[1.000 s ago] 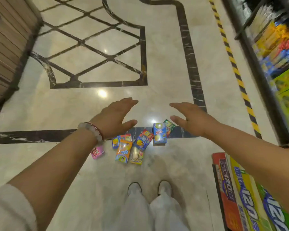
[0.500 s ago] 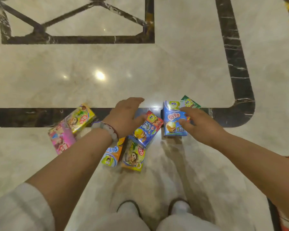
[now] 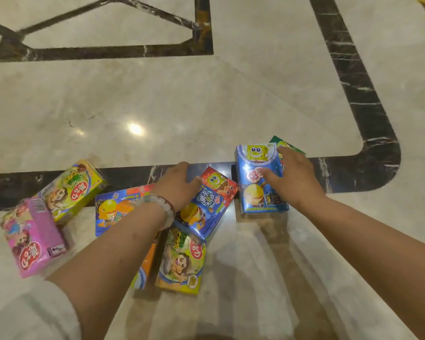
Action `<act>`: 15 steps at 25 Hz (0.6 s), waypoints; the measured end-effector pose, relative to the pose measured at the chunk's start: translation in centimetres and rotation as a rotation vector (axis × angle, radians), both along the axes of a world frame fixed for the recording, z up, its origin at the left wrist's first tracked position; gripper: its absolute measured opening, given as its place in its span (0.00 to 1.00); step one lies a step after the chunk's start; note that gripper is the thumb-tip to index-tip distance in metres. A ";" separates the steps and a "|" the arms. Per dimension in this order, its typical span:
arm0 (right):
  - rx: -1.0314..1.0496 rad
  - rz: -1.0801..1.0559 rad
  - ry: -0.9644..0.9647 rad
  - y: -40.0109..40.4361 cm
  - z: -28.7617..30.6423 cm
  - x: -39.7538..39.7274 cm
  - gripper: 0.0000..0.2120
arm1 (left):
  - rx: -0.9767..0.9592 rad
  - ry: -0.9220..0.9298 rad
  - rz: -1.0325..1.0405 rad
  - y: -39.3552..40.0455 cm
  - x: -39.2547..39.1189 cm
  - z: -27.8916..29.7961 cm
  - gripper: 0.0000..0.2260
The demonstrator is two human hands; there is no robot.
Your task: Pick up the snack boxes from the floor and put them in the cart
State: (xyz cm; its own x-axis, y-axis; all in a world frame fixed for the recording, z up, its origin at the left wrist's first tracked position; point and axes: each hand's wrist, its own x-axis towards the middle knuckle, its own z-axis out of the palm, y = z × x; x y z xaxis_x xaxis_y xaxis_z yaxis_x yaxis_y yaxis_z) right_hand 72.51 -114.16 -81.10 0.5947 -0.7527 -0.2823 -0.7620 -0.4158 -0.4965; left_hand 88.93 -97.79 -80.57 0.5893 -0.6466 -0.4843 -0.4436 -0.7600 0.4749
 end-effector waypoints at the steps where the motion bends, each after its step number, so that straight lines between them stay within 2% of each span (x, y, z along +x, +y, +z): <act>1: 0.049 -0.029 0.012 0.3 -0.3 -0.3 0.28 | 0.019 0.011 -0.005 0.1 -0.3 -0.2 0.21; 6: 0.272 -0.136 -0.095 0.6 -1.6 -0.1 0.27 | 0.189 0.129 -0.033 -0.3 -0.4 -2.2 0.27; 10: 0.353 -0.228 -0.090 0.8 -1.8 -0.1 0.31 | 0.216 0.244 0.049 -0.3 -0.6 -2.4 0.31; 12: 0.399 -0.262 -0.122 0.4 -2.1 0.2 0.29 | 0.170 0.312 0.142 -0.4 -0.2 -2.5 0.27; 15: 0.637 -0.361 -0.230 -0.2 -2.7 0.3 0.20 | -0.027 0.470 0.362 -0.7 0.8 -2.2 0.10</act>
